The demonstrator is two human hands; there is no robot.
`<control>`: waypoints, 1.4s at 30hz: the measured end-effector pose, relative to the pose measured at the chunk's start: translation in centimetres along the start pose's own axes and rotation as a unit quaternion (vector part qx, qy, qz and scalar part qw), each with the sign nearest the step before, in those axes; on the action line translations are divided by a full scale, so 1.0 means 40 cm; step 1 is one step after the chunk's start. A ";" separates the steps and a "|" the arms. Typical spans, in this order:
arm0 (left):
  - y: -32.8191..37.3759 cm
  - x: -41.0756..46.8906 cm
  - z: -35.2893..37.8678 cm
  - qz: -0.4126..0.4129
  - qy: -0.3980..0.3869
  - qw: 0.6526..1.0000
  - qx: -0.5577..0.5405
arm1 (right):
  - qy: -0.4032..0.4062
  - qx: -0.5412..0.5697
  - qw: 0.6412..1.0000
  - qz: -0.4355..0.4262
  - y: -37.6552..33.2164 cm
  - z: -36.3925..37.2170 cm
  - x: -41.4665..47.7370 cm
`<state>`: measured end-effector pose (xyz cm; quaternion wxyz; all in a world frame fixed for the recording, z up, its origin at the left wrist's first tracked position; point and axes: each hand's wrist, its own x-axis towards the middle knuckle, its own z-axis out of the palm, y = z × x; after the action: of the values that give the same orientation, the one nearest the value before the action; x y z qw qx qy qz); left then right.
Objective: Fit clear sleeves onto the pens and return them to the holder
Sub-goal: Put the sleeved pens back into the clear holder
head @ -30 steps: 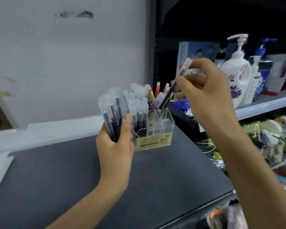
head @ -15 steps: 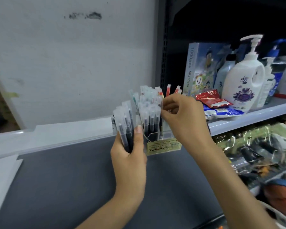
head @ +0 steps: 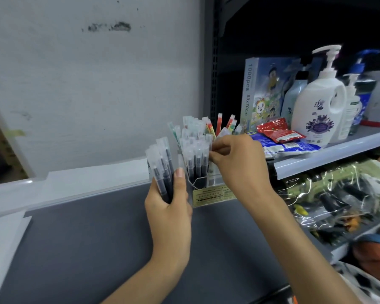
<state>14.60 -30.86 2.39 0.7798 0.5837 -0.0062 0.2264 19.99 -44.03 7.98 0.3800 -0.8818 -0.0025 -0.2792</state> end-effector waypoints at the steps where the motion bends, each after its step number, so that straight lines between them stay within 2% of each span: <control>1: 0.000 -0.001 0.002 0.000 0.001 1.000 -0.003 | -0.005 -0.006 1.000 -0.004 0.000 0.002 -0.002; 7: -0.003 -0.001 0.005 0.002 0.000 1.000 -0.002 | 0.006 -0.031 0.999 -0.018 -0.005 0.005 -0.002; 20: 0.010 -0.008 -0.001 -0.002 -0.017 0.999 -0.028 | 0.019 0.030 0.999 -0.022 -0.018 -0.088 -0.028; 25: 0.017 -0.031 0.006 0.020 -0.079 0.997 -0.014 | -0.051 0.111 0.993 0.003 -0.056 -0.154 -0.056; 29: 0.014 -0.042 0.009 -0.022 -0.166 0.985 -0.042 | -0.133 0.181 0.973 0.051 -0.075 -0.180 -0.071; 34: -0.002 -0.042 0.006 -0.055 -0.250 0.966 -0.042 | -0.248 0.200 0.945 0.079 -0.075 -0.195 -0.070; 42: 0.002 -0.050 0.009 -0.096 -0.303 0.945 -0.081 | -0.256 0.201 0.942 0.086 -0.063 -0.218 -0.065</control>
<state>12.87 -31.86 2.02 0.8041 0.5570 -0.2042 -0.0386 12.96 -47.55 13.23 0.5582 -0.8258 -0.0799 -0.0042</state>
